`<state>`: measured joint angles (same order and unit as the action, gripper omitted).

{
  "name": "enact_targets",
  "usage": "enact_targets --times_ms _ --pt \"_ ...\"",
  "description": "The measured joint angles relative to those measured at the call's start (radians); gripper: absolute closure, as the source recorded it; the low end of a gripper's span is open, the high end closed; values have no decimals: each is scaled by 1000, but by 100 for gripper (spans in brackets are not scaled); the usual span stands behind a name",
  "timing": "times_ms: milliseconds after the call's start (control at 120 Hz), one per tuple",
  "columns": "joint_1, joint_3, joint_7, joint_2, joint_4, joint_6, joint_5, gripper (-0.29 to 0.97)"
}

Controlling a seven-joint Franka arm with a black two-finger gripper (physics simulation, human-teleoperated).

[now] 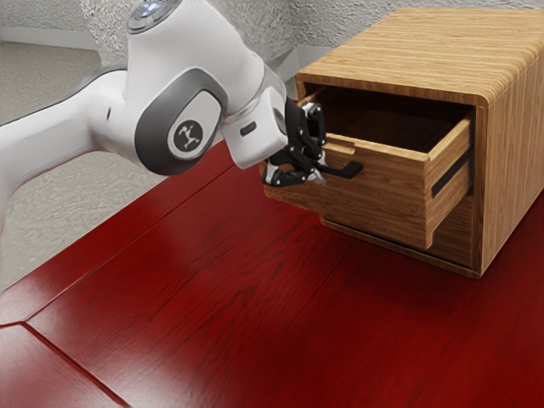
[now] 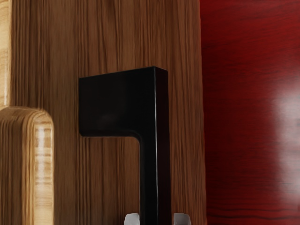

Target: Pull the drawer handle with one arm to open the drawer

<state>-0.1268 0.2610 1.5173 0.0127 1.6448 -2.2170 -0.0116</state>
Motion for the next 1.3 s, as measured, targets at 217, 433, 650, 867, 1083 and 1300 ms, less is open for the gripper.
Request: enact_targets --times_ms 217,433,650,867,1083,1300 --pt "-11 6 -16 -85 85 3 -7 77" --pt "-20 28 -35 -149 137 19 -8 76" --pt "-10 37 -56 -197 183 49 -8 79" --pt "-7 36 -75 -256 238 63 -8 78" --pt "-7 29 -91 -289 260 93 -8 70" --pt "-9 27 -104 -291 259 123 -10 49"
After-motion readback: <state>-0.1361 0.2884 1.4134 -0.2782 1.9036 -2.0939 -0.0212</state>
